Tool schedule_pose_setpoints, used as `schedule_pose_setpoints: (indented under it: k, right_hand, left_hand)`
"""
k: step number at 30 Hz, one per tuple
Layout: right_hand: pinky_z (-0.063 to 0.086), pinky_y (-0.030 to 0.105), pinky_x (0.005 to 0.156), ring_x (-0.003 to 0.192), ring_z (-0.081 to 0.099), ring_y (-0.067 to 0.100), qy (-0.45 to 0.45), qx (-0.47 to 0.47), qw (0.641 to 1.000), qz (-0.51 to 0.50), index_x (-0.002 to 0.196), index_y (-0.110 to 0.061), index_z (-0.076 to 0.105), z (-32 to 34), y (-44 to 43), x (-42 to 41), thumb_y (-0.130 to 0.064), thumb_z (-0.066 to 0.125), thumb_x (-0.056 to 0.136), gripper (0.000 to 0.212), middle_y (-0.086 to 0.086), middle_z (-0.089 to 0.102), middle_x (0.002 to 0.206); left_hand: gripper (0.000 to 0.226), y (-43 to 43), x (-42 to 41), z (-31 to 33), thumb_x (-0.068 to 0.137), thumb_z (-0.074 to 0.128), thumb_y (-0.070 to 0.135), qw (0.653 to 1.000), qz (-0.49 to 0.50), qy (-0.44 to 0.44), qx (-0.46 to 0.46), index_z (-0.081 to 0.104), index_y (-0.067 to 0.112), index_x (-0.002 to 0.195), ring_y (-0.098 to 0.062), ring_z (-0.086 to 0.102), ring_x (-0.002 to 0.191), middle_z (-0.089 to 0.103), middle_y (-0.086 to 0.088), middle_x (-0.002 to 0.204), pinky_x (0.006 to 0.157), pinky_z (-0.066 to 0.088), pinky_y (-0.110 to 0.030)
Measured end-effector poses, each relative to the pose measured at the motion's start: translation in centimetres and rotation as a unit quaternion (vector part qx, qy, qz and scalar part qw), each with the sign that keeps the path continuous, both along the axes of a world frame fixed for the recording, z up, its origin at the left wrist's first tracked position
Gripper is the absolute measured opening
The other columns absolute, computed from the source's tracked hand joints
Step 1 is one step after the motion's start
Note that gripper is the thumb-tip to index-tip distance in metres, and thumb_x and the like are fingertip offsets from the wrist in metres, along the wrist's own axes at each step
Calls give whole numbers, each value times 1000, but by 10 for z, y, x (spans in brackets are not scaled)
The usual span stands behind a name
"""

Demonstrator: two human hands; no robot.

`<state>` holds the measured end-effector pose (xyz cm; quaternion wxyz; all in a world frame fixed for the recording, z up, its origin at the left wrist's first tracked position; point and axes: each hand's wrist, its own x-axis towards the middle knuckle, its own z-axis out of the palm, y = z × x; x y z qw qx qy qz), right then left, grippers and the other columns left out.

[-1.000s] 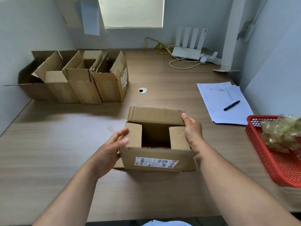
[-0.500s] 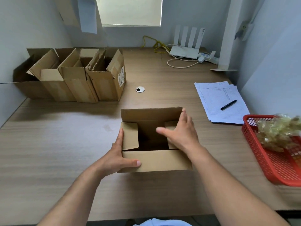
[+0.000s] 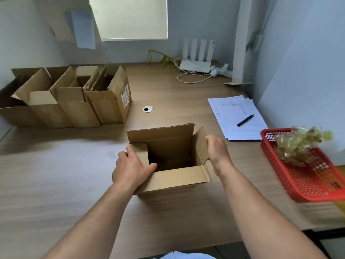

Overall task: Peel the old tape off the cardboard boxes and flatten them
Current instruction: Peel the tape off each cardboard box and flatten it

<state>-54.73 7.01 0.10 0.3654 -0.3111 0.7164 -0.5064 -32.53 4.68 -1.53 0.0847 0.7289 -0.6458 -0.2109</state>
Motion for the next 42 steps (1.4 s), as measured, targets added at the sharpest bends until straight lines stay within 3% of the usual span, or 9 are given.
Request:
schedule_pose_setpoints:
  k: [3,6,10,15,18,23,29,36,42]
  right_hand:
    - [24,37,67,74,28,25,-56,16,998,-12,76,-12,40,-3,1,-12,-14,37,87,12,10,31,78]
    - [29,37,66,77,30,25,-83,23,996,-10,85,-16,43,-5,1,-17,-16,36,89,8,9,34,83]
    - [44,27,59,75,44,22,-93,47,994,26,89,-19,52,-3,-2,-17,-32,43,92,17,8,45,83]
    - [49,37,80,122,45,20,-121,92,985,88,135,-27,49,0,-4,-17,-76,48,77,75,-8,47,136]
    - [42,42,100,128,45,25,-151,49,982,103,136,-25,49,5,-4,-20,-74,45,80,75,2,49,141]
    - [46,33,88,118,54,20,-306,-93,938,133,133,-13,50,18,-3,-28,-68,26,90,74,7,59,128]
    - [44,32,83,102,58,16,-268,-24,953,139,114,-16,64,-11,7,-14,-67,30,89,66,6,66,110]
    - [50,27,74,99,61,13,-196,58,971,124,124,-13,59,-47,17,-9,-53,33,97,55,4,66,115]
    - [22,35,117,139,31,14,-21,77,979,188,149,-16,30,-61,11,3,-28,29,104,46,0,33,153]
  left_hand:
    - [44,-2,11,0,74,47,52,989,40,141,-33,52,14,95,-31,53,91,53,-8,96,68,40,-37]
    - [33,-6,28,4,77,39,41,892,152,425,-6,53,12,73,-26,51,75,55,-9,80,59,43,-33]
    - [40,-8,43,0,91,45,53,860,166,476,82,63,18,99,-22,61,96,67,-10,104,72,55,-40]
    - [93,-7,44,11,63,37,89,849,131,487,159,54,23,126,-19,61,106,65,-5,114,82,53,-42]
    - [101,-7,46,22,66,31,90,819,134,540,140,47,20,137,-18,57,110,61,-2,118,81,51,-45]
    - [97,-14,55,35,77,26,86,727,123,672,68,46,15,140,-20,56,119,62,-7,126,88,50,-46]
    - [97,-1,46,14,69,29,87,813,111,562,106,56,17,130,-16,55,115,67,-2,116,91,46,-41]
    - [93,11,45,-20,61,38,86,842,129,499,161,57,23,126,-16,57,111,60,1,121,103,42,-47]
    - [36,6,35,-33,93,55,44,871,102,458,143,46,35,126,-12,56,107,56,8,125,84,49,-35]
